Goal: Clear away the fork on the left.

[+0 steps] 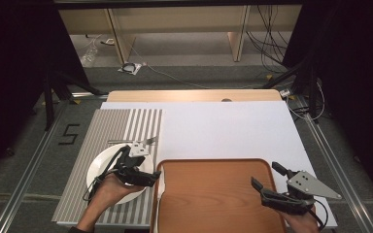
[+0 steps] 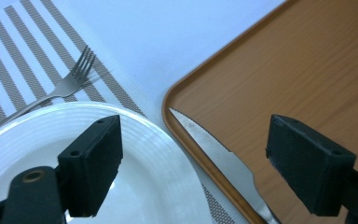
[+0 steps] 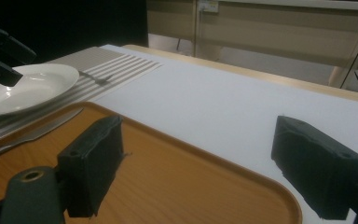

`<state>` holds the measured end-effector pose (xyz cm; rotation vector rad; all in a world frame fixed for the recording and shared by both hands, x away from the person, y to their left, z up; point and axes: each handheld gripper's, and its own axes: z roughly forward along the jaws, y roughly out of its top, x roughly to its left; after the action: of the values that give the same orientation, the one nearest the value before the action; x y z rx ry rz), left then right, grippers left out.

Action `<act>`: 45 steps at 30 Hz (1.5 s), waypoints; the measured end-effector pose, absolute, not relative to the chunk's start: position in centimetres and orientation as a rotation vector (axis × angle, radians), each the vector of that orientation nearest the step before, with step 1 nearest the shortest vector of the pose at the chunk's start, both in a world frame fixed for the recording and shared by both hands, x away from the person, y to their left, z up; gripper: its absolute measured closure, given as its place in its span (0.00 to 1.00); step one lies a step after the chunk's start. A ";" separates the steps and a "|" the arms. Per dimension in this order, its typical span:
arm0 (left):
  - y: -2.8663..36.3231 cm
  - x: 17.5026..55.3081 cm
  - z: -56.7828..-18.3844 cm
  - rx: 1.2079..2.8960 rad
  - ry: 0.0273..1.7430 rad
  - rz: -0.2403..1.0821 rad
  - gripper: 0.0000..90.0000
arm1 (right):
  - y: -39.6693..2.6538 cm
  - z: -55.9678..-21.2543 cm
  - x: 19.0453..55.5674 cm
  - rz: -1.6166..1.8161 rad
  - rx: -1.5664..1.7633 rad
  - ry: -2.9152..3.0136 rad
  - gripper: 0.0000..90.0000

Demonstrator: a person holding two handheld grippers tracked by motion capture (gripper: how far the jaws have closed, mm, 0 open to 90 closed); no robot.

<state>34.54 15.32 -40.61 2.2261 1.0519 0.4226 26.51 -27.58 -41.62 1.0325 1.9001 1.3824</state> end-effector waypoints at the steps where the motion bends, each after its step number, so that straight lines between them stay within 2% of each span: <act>1: 15.4 34.6 -40.6 2.222 1.054 0.425 0.20 | -27.6 -41.6 26.5 1.384 1.032 1.901 0.20; 20: 19.2 36.3 -39.8 2.159 1.156 0.528 0.20 | -26.9 -41.6 26.5 1.381 1.011 1.923 0.20; 33: 22.2 40.8 -39.9 2.136 1.260 0.567 0.21 | -27.0 -41.7 26.5 1.377 1.026 1.917 0.20; 45: 22.6 45.3 -40.5 2.254 1.273 0.566 0.22 | -27.0 -41.8 26.6 1.372 1.030 1.921 0.20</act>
<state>45.26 22.64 -40.48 2.2541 1.2727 0.5665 26.56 -27.00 -41.76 1.0302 1.9206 1.3723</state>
